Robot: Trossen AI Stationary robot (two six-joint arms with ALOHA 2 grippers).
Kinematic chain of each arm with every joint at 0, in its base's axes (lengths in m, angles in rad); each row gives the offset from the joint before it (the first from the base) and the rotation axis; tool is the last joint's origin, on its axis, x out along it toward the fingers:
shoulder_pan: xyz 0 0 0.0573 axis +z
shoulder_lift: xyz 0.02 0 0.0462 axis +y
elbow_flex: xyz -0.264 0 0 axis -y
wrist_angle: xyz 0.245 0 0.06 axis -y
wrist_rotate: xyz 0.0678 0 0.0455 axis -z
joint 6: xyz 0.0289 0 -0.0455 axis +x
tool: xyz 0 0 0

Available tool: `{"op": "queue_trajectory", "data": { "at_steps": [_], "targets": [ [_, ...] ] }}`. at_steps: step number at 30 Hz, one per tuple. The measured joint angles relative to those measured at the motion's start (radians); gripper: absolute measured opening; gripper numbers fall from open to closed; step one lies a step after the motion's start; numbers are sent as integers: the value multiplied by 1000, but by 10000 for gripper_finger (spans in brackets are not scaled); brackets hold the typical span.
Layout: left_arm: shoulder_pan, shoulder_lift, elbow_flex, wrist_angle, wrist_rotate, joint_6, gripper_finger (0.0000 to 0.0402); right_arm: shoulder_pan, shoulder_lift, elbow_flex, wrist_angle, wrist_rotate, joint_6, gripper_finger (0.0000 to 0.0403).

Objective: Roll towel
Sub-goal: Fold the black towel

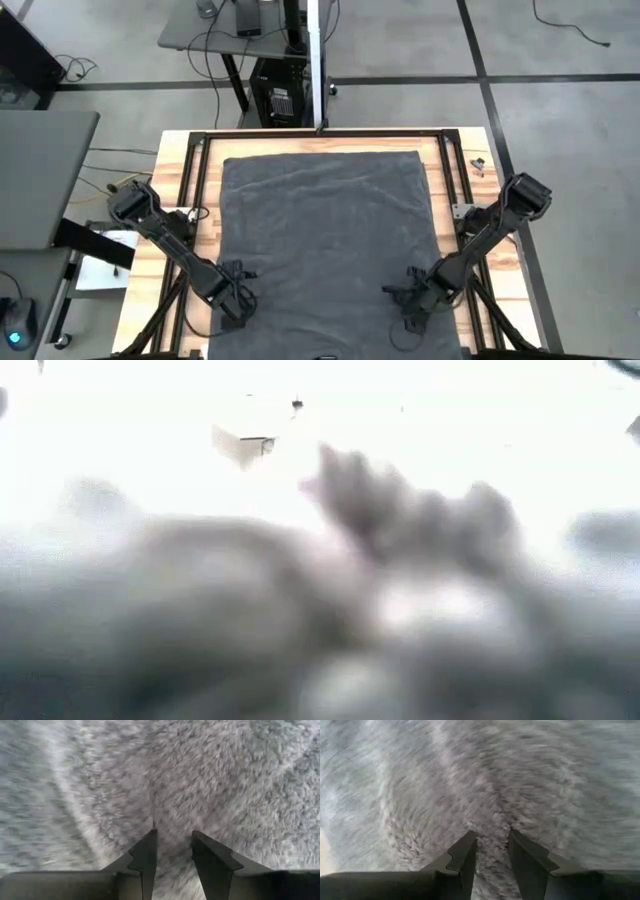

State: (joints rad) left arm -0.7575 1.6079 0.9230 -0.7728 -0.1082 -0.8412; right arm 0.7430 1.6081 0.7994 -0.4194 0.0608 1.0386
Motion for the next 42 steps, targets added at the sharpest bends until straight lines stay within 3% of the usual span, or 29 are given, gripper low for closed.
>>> {"op": "queue_trajectory", "data": {
  "at_steps": [5,9,13,15,18,22,31,37,42],
  "targets": [
    [76,-56,-26,-18,33,58,106,-113,-35,1,-34,-30,-65,107],
    [103,-158,-10,2,74,14,106,-174,-105,32,-11,-104,-86,107],
    [115,-278,-4,-12,78,-65,106,-174,-183,61,-11,-114,-86,107],
    [134,-332,-4,-53,49,-123,106,-177,-224,66,-42,-99,-80,107],
    [196,-398,-11,-157,-70,-201,106,-223,-273,66,-178,12,-74,107],
    [392,-429,-68,-220,-130,-210,106,-389,-297,52,-345,141,-71,107],
    [935,-429,-279,-9,-66,-126,106,-860,-236,-54,-288,43,-104,107],
    [1196,-426,-334,95,-57,111,106,-1026,-163,-57,-223,4,-195,107],
    [1367,-349,-354,187,2,282,106,-1109,-65,-55,-162,-46,-233,107]
  ]
}}
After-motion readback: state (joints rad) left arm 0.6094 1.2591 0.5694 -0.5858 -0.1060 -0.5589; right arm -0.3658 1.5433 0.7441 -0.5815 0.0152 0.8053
